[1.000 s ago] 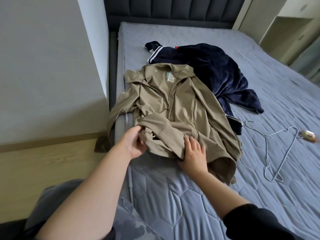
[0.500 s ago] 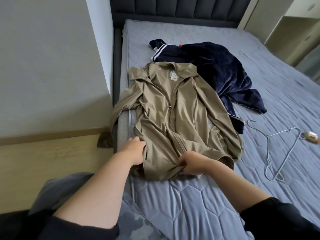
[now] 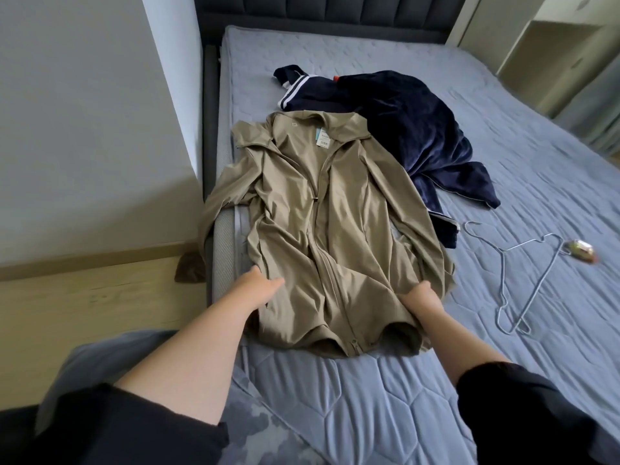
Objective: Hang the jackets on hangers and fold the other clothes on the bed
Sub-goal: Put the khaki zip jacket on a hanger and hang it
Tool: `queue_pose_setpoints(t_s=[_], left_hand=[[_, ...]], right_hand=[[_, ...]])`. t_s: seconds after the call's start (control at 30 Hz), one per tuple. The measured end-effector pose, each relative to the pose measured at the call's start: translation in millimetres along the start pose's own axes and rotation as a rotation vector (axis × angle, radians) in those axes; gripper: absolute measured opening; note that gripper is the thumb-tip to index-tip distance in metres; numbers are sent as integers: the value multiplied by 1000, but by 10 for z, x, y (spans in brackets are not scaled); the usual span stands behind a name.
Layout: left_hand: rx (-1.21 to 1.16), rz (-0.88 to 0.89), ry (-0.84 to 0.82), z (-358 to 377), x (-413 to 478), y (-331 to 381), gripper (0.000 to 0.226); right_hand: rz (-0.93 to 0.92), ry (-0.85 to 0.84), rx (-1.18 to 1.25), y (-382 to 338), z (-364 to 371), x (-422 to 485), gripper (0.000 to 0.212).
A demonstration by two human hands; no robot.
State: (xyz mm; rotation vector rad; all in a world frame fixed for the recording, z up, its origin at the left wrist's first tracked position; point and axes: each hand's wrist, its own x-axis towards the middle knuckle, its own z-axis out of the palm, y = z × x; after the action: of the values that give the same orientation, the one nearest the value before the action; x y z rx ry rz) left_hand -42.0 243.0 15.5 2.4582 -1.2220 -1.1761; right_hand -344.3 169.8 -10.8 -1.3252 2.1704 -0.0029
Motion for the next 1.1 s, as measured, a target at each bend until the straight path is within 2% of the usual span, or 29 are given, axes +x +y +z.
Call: queue_pose_setpoints(t_s=[0.07, 0.13, 0.2, 0.27, 0.33, 0.43, 0.5, 0.6, 0.67, 0.8, 0.9, 1.0, 1.03, 1.1], left_hand=[[-22, 4, -65, 20, -24, -9, 72], [-154, -16, -89, 14, -30, -37, 60], [-476, -89, -121, -36, -21, -78, 53], [-698, -178, -32, -117, 43, -161, 53], [-584, -266, 118, -170, 110, -250, 61], [0, -260, 209, -89, 145, -339, 55], [353, -145, 259, -12, 76, -309, 52], [646, 256, 451, 99, -28, -157, 77], [662, 468, 408, 209, -67, -30, 76], [606, 557, 107, 458, -38, 67, 66], [614, 584, -17, 517, 11, 90, 64], [589, 542, -65, 507, 109, 96, 64], [579, 531, -75, 507, 141, 104, 64], [556, 513, -87, 506, 184, 132, 64]], right_hand=[[-99, -62, 22, 42, 40, 40, 50], [-142, -96, 48, 26, -49, 81, 39], [-76, 12, 153, 63, -247, 150, 37], [33, 184, 209, 211, -467, 195, 31], [89, 283, 124, 345, -560, 201, 26], [43, 263, -102, 315, -431, 168, 36], [-35, 274, -214, 229, -274, 143, 44], [-181, 221, -234, 162, -97, 179, 44], [-170, 185, -57, 176, -82, 253, 42], [92, 315, 392, 214, -222, 384, 45], [273, 249, 466, 330, -314, 528, 49], [269, 154, 459, 374, -402, 602, 37], [253, 188, 513, 349, -440, 623, 37], [209, 455, 674, 191, -587, 599, 39]])
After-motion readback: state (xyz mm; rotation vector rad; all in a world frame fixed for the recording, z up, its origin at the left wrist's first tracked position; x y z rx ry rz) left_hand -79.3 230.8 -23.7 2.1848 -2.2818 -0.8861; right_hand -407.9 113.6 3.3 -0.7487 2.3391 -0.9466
